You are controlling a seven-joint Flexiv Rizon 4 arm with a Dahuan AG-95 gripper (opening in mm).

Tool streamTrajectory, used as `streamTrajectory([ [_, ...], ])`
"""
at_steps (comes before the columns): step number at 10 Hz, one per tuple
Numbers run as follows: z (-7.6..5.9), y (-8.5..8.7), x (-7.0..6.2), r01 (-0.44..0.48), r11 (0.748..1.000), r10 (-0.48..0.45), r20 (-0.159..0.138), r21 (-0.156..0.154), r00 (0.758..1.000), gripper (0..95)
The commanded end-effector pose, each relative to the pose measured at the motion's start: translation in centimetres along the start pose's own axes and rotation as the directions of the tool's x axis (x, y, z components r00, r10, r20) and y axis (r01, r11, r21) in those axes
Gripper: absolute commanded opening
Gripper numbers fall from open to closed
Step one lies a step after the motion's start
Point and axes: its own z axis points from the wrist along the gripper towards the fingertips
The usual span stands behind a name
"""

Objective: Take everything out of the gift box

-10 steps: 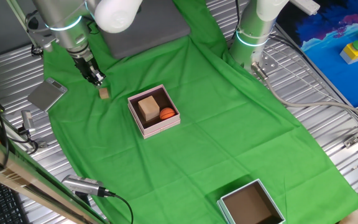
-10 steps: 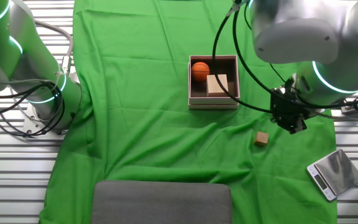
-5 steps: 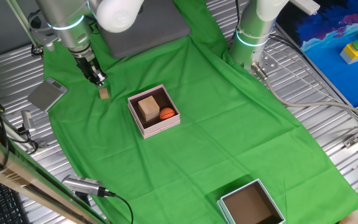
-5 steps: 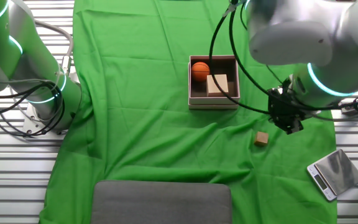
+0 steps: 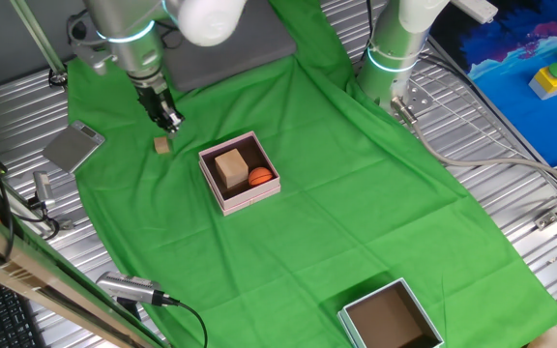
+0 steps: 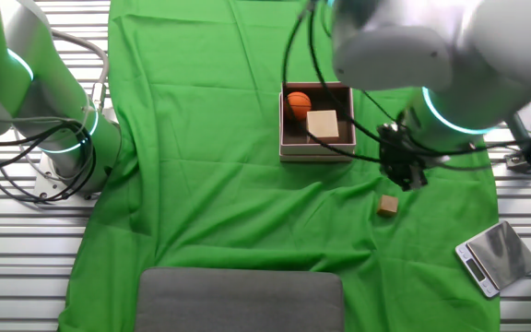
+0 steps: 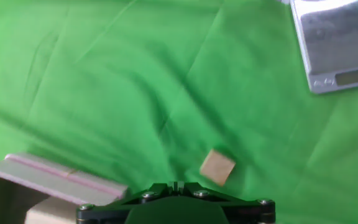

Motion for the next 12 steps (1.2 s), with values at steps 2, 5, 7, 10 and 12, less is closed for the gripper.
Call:
streamTrajectory([
  [2,-0.2,3.2,1.3,-0.055,0.998,0.055,0.004,0.007,0.998,0.0],
  [5,0.2,5.5,2.5,-0.104,0.995,0.104,0.011,0.011,0.995,0.0],
  [7,0.8,7.1,3.3,-0.136,0.991,0.136,0.016,0.017,0.991,0.0],
  [10,1.4,9.4,3.6,-0.163,0.987,0.162,0.017,0.018,0.987,0.0],
  [12,1.7,9.7,3.9,-0.153,0.988,0.153,0.018,0.012,0.988,0.0],
])
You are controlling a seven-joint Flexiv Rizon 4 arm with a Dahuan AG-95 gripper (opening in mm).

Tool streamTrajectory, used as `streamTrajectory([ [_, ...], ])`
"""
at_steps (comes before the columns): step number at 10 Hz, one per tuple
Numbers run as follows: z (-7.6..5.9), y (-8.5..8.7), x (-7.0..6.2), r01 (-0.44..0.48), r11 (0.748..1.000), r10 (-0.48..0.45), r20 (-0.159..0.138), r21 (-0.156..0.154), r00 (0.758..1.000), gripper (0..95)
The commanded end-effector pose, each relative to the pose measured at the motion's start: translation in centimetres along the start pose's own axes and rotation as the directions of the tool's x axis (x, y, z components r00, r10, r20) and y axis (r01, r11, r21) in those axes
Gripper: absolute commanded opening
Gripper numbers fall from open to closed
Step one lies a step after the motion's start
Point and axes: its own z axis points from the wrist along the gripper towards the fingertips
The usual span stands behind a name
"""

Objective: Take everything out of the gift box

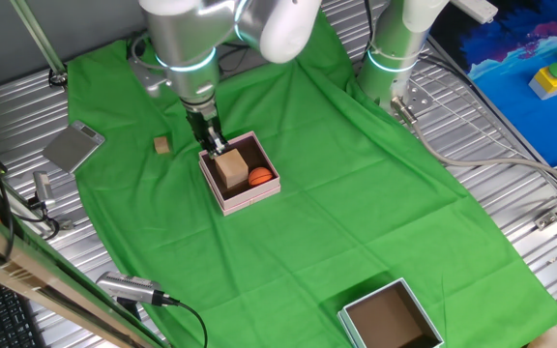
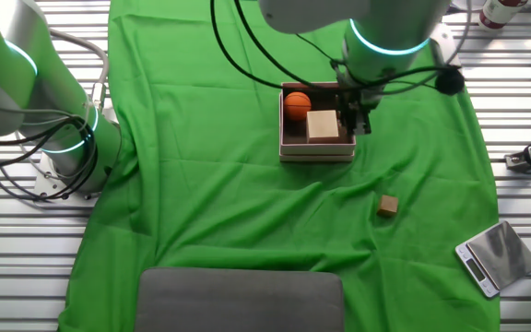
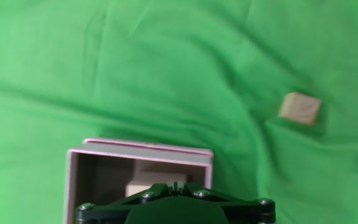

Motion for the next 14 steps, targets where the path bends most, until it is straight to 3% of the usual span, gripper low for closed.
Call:
streamTrajectory([
  [1,0.2,-0.03,0.21,0.003,1.0,-0.003,0.002,-0.008,1.0,0.0],
  [4,0.68,-0.03,0.5,-0.034,0.999,0.034,-0.002,-0.009,0.999,0.0],
  [9,0.64,-0.05,0.51,-0.012,1.0,0.012,0.0,0.008,1.0,0.0],
  [12,0.59,-0.12,0.52,-0.004,1.0,0.004,-0.016,0.008,1.0,0.0],
  [14,0.59,-0.12,0.52,-0.016,1.0,0.016,-0.005,-0.001,1.0,0.0],
])
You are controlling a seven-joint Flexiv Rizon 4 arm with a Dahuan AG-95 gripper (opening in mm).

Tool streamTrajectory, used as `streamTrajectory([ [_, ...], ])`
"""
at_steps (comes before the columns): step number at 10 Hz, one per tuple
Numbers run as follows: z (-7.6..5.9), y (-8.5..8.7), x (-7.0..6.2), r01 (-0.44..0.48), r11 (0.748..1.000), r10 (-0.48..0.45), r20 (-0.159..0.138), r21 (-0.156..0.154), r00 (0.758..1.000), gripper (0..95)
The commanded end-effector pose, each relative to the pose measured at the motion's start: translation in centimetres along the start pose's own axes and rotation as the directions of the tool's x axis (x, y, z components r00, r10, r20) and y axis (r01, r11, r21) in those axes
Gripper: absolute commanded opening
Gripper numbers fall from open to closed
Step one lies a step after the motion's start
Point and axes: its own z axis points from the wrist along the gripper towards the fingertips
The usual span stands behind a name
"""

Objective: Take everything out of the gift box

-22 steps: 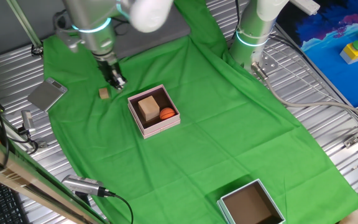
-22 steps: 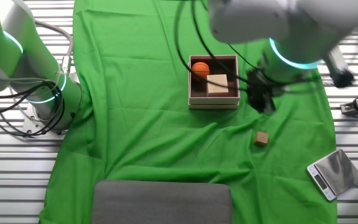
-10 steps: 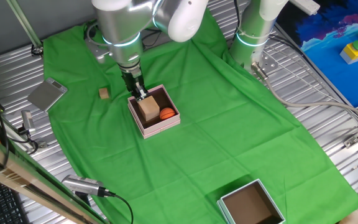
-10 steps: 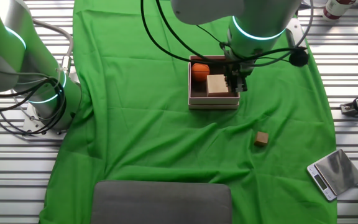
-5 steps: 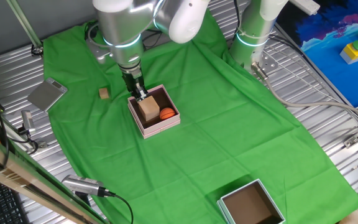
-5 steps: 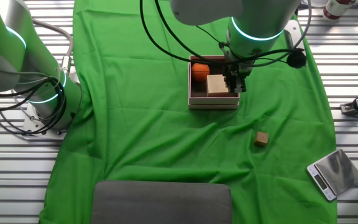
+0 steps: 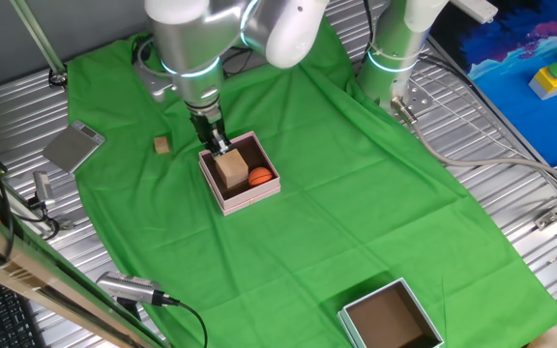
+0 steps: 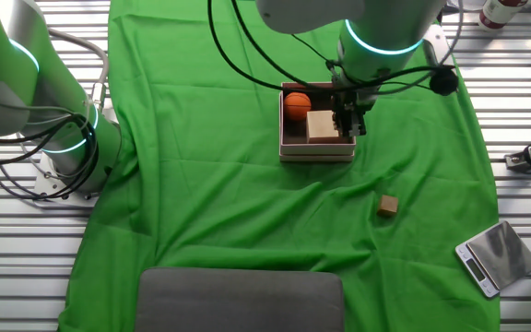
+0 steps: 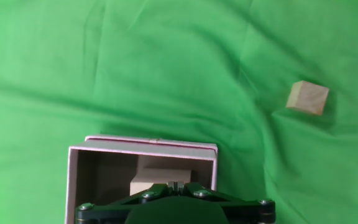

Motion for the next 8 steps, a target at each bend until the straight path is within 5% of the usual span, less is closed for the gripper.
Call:
streamTrajectory([
  [1,0.03,0.0,0.09,-0.01,1.0,0.01,0.023,-0.014,1.0,0.0],
  [8,0.03,0.0,0.09,0.101,0.995,-0.101,0.001,-0.015,0.995,0.0],
])
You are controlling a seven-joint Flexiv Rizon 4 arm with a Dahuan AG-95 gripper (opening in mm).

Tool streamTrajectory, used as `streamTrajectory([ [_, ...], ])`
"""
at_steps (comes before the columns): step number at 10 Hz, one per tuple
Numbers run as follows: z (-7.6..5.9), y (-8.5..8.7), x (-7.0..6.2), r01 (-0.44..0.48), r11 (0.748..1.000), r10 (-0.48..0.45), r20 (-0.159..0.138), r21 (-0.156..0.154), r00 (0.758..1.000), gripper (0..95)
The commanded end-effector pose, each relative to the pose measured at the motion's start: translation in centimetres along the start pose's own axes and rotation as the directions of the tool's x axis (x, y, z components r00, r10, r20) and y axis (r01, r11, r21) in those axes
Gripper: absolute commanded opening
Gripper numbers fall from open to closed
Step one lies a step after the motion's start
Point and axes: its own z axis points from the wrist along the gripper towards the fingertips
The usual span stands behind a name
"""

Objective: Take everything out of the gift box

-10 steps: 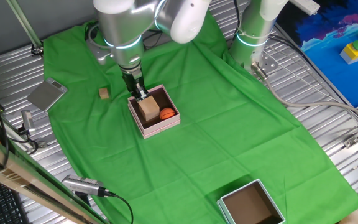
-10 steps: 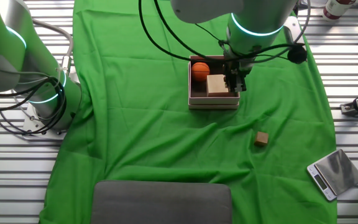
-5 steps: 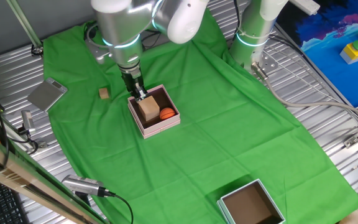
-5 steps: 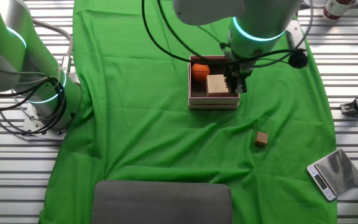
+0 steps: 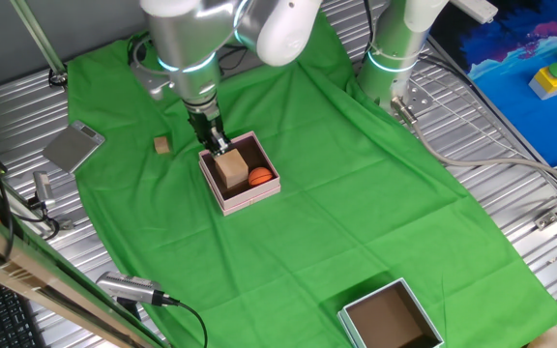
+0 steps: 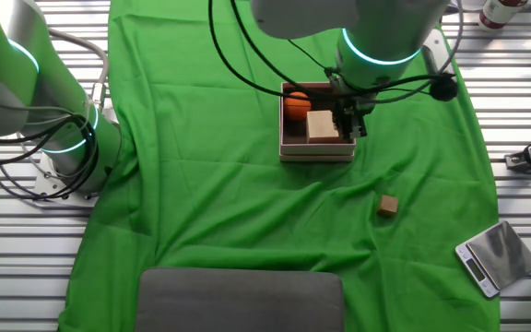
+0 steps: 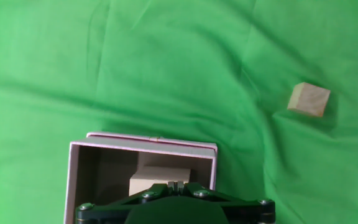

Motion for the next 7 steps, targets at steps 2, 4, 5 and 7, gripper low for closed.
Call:
streamTrajectory([
  [2,-0.15,-0.06,0.19,0.043,0.999,-0.043,-0.002,0.005,0.999,0.0],
  [4,-0.16,0.0,0.28,0.049,0.999,-0.049,-0.005,0.011,0.999,0.0],
  [5,-0.05,0.18,0.48,0.054,0.999,-0.054,-0.003,0.006,0.999,0.0],
  [7,0.6,0.71,0.53,0.048,0.999,-0.048,0.006,-0.003,0.999,38.0],
])
